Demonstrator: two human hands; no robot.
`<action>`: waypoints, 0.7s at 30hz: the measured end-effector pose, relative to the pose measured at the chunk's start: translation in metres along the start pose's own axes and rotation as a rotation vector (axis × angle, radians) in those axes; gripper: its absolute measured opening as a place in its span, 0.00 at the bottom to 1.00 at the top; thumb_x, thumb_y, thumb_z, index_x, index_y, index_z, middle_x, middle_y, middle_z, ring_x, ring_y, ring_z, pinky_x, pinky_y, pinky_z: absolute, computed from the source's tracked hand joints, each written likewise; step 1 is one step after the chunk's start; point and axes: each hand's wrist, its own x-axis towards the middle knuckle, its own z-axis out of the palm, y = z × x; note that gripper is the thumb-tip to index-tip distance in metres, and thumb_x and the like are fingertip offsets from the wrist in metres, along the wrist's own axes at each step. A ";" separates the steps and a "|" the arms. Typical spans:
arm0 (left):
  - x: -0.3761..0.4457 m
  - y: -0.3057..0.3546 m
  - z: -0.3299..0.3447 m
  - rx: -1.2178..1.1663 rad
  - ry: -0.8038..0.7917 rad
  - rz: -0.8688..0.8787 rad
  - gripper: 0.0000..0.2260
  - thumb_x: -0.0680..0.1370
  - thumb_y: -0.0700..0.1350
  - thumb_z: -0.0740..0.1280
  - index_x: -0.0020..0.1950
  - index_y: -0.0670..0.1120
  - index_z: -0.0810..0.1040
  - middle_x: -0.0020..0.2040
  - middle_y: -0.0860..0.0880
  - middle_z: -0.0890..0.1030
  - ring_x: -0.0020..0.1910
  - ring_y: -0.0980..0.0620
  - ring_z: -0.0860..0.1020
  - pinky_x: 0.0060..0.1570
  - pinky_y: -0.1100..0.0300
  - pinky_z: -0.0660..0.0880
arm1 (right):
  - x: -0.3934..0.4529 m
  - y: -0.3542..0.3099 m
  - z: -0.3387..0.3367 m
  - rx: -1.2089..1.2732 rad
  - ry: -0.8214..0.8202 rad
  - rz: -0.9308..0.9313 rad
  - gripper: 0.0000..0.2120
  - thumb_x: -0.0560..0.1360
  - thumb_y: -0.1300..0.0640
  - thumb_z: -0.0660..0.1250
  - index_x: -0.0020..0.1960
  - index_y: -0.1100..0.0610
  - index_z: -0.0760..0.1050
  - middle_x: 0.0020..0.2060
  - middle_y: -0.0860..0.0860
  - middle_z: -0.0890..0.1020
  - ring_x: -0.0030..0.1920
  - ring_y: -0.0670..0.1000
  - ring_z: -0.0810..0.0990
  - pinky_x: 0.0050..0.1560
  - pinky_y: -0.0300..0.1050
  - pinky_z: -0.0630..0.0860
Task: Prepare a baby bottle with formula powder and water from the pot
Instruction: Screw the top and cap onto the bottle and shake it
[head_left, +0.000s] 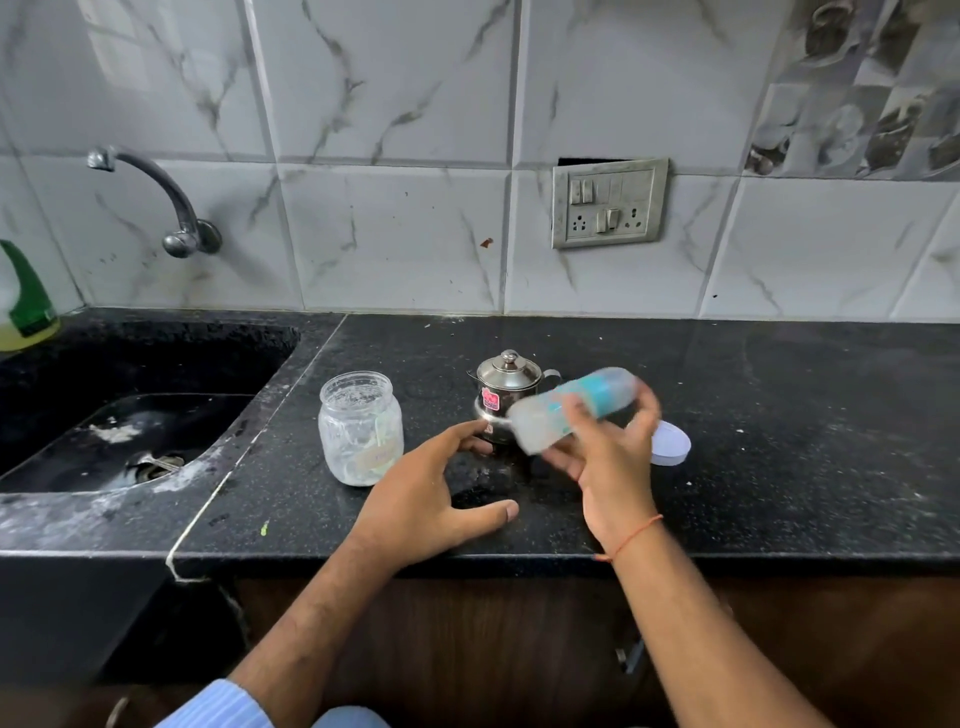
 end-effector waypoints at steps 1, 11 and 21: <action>0.000 -0.001 0.001 -0.007 0.000 -0.001 0.43 0.70 0.64 0.84 0.81 0.59 0.72 0.64 0.68 0.83 0.59 0.57 0.75 0.46 0.62 0.75 | 0.004 -0.001 -0.003 0.098 0.065 -0.012 0.29 0.80 0.64 0.73 0.72 0.46 0.62 0.62 0.57 0.84 0.50 0.60 0.90 0.41 0.58 0.87; -0.002 0.003 -0.001 -0.004 -0.028 -0.003 0.43 0.70 0.65 0.84 0.82 0.58 0.71 0.67 0.67 0.82 0.41 0.67 0.80 0.42 0.68 0.74 | 0.004 -0.003 -0.006 -0.013 -0.091 0.083 0.30 0.77 0.61 0.75 0.72 0.46 0.64 0.61 0.59 0.84 0.50 0.62 0.89 0.43 0.63 0.87; -0.001 0.006 -0.003 -0.001 -0.029 0.003 0.43 0.70 0.65 0.83 0.82 0.59 0.71 0.67 0.67 0.82 0.38 0.74 0.77 0.43 0.68 0.73 | -0.003 0.003 -0.002 -0.186 -0.204 0.081 0.32 0.78 0.64 0.75 0.74 0.45 0.64 0.57 0.60 0.86 0.50 0.63 0.89 0.38 0.58 0.86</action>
